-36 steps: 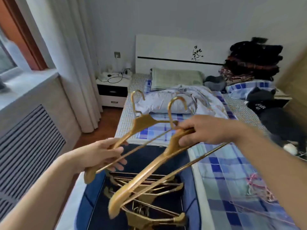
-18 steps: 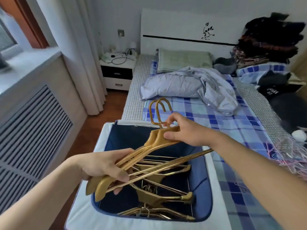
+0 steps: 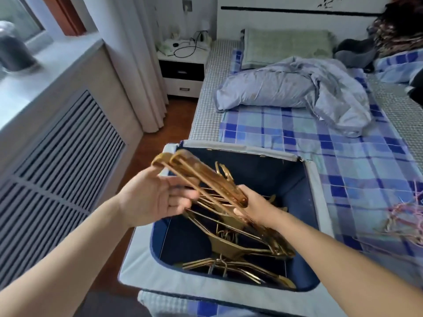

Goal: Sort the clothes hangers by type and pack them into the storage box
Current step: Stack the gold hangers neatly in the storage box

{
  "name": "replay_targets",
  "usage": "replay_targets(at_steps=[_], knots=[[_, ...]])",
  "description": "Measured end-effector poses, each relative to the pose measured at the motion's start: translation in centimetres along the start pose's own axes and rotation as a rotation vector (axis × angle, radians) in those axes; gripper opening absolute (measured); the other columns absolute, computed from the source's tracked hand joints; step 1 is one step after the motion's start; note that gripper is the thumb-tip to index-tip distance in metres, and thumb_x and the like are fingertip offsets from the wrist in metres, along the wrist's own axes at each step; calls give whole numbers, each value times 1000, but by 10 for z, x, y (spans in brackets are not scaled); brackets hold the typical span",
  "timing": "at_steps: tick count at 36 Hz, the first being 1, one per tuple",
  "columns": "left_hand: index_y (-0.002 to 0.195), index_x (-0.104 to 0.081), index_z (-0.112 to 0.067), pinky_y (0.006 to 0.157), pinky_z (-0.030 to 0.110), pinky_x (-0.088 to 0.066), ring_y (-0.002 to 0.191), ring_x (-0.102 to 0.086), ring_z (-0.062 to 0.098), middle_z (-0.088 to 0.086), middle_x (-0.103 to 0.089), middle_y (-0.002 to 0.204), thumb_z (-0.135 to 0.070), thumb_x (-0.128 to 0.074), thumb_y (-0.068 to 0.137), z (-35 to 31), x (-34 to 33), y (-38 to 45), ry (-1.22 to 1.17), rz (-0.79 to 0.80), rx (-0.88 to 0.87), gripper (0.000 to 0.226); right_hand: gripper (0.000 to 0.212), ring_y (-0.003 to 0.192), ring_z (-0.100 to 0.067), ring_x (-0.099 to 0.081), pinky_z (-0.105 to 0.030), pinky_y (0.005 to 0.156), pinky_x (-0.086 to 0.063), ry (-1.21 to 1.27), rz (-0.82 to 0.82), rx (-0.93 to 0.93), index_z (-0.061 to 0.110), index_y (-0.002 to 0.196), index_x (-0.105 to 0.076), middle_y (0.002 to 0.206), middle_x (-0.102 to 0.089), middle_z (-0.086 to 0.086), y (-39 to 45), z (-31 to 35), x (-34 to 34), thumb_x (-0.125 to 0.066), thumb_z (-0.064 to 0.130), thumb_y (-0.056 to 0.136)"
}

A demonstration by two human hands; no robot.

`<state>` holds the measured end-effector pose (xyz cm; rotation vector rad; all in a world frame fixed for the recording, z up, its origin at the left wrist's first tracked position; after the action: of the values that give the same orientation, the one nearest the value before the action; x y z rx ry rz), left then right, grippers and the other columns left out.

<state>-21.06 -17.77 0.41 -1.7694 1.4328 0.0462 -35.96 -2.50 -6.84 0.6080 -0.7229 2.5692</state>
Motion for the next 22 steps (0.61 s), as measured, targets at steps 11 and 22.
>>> replay_targets(at_steps=[11,22], knots=[[120,-65,-5,89,43,-58,103,-66,31,13,-68,114,-21,-50,99,184,-15,129,1759,110,410,30,55,75,-15,-54,-23,47,-36,-571,-99,-309,36,136,-29,109,-59,0,28,-84,19,-62,19,95],[157,-27,-23,122,58,-17,147,-30,39,14,-36,159,-57,-76,79,236,38,195,2053,184,393,98,65,81,-19,-61,-27,54,-47,-643,-206,-456,31,146,-23,110,-66,-3,47,-152,-1,-61,16,95]])
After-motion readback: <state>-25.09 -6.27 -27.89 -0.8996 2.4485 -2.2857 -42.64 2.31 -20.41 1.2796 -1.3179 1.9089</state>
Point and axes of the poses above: each hand's wrist, its own y-axis towards the middle knuckle, its own x-axis out of the back of the hand, z = x × y, the point moved 10 cm from there along y, towards the middle knuckle
